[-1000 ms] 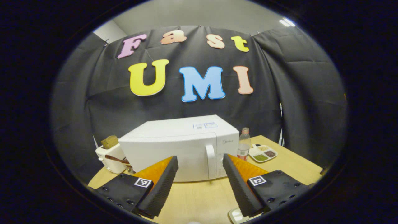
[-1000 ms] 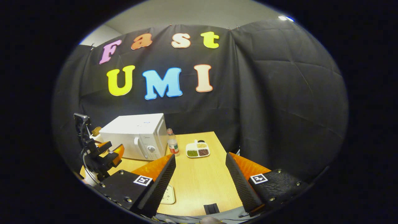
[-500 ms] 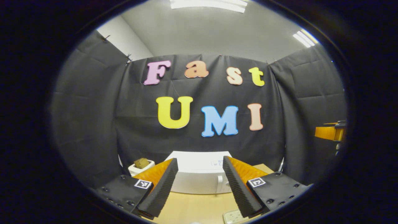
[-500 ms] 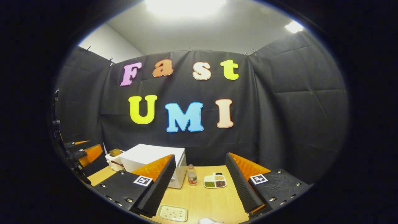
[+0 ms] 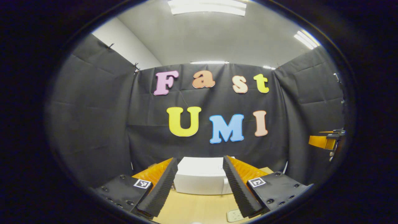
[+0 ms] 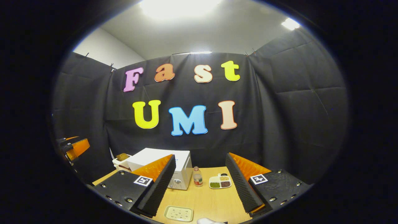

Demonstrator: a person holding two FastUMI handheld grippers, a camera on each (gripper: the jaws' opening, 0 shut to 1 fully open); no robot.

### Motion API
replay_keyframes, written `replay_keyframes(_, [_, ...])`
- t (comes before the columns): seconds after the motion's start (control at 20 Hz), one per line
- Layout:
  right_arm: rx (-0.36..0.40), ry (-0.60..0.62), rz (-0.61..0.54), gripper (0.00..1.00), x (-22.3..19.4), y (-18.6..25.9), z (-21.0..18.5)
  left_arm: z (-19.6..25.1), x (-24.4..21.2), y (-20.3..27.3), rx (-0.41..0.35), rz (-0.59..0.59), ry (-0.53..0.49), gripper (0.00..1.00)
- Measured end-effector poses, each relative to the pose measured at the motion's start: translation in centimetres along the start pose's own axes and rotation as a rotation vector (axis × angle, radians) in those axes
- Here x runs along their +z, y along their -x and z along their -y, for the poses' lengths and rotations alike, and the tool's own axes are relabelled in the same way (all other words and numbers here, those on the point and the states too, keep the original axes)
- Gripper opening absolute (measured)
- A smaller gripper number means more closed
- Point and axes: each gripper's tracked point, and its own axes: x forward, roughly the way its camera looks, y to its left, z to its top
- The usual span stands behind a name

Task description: Open the microwave oven with the left hand, put the food in, and close the microwave oven.

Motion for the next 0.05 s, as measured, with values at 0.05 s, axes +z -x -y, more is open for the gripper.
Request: replay_keyframes(0.05, [-0.001, 0.008, 0.002, 0.98, -0.07, 0.15, 0.15, -0.11, 0.20, 0.08, 0.001, 0.004, -0.002, 0.98])
